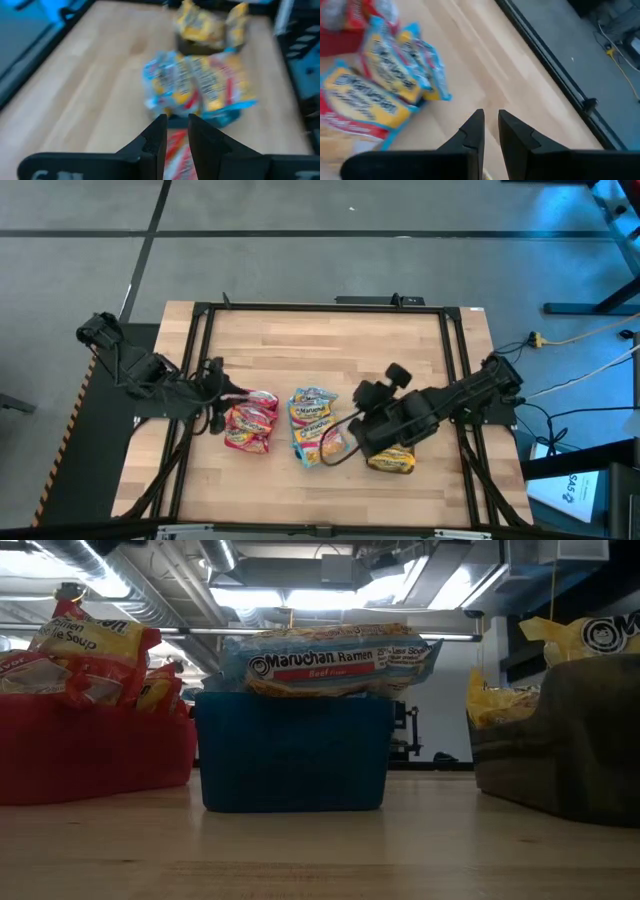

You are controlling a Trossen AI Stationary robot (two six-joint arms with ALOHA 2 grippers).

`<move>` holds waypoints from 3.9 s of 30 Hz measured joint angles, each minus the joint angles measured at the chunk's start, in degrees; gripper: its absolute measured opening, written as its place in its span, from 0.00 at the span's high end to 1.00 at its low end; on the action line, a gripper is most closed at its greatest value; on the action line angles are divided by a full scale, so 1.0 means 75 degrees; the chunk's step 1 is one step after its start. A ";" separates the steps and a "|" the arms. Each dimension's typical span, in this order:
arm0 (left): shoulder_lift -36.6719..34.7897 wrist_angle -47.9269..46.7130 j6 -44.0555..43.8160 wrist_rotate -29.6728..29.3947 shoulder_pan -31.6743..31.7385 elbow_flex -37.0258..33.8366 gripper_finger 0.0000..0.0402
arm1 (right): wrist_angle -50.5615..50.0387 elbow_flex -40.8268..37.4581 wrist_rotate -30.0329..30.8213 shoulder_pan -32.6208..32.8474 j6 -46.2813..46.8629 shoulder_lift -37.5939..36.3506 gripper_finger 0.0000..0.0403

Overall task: Sort Maruchan noodles
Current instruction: Adjust the blue noodle packs in the blue bin

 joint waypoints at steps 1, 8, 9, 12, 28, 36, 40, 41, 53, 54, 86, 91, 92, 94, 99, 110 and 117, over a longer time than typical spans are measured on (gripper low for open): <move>-0.0056 -0.0249 0.0039 -0.0006 0.0156 0.0000 0.82 | 0.0084 -0.0273 0.0006 0.0002 0.0047 -0.0192 0.86; -0.0616 -0.1232 -0.0144 0.0366 0.1322 -0.0213 0.82 | 0.0464 -0.2688 0.0041 -0.0088 0.1427 -0.1508 0.86; -0.0774 -0.1084 -0.0094 0.0462 0.1445 -0.0391 0.82 | 0.0753 -0.3128 0.0020 -0.0098 0.1579 -0.1725 0.86; -0.1288 -0.0036 0.0086 0.0802 0.1701 -0.1183 0.82 | 0.2194 -0.4456 -0.0076 -0.0178 0.1606 -0.2282 0.86; -0.2654 0.5474 0.0298 0.3426 0.3070 -0.3986 0.82 | 0.9682 -0.6561 -0.4764 -0.2473 -0.3670 -0.2910 0.86; -0.2650 0.5476 0.0149 0.3084 0.3051 -0.3931 0.82 | 0.9715 -0.6556 -0.5705 -0.2792 -0.3190 -0.2524 0.78; -0.2645 0.5450 0.0149 0.3095 0.3048 -0.3928 0.82 | 0.9694 -0.6558 -0.6433 -0.2788 -0.2875 -0.2052 0.67; -0.2645 0.5445 0.0147 0.3095 0.3048 -0.3928 0.82 | 0.9684 -0.6557 -0.6596 -0.2790 -0.2774 -0.1926 0.64; -0.2645 0.5447 0.0138 0.3097 0.3048 -0.3926 0.82 | 0.9728 -0.6556 -0.7233 -0.2789 -0.2011 -0.1628 0.48; -0.2645 0.5447 0.0138 0.3098 0.3048 -0.3926 0.82 | 0.9700 -0.6555 -0.7321 -0.2789 -0.1898 -0.1588 0.48; -0.2642 0.5042 0.0091 0.3127 0.3048 -0.3920 0.82 | 1.0500 -0.6556 -0.8289 -0.2789 -0.1135 -0.0748 0.59; -0.2645 0.5045 0.0088 0.3127 0.3048 -0.3920 0.82 | 1.0494 -0.6556 -0.8304 -0.2789 -0.1135 -0.0748 0.77; -0.2645 0.5045 0.0088 0.3127 0.3048 -0.3920 0.82 | 1.0494 -0.6556 -0.8336 -0.2789 -0.1107 -0.0748 0.81; -0.2643 0.5045 0.0088 0.3127 0.3048 -0.3920 0.82 | 1.0494 -0.6556 -0.8492 -0.2789 -0.0950 -0.0748 0.89; -0.2645 0.5048 0.0085 0.3127 0.3048 -0.3920 0.82 | 1.0494 -0.6556 -0.8770 -0.2789 -0.0817 -0.0751 0.99; -0.2645 0.5051 0.0082 0.3127 0.3048 -0.3920 0.82 | 1.0467 -0.6070 -0.9201 -0.2786 -0.0850 -0.0828 0.99; -0.2645 0.5054 0.0058 0.3127 0.3047 -0.3920 0.82 | 1.0023 -0.5285 -0.9076 -0.2783 -0.1501 -0.1062 1.00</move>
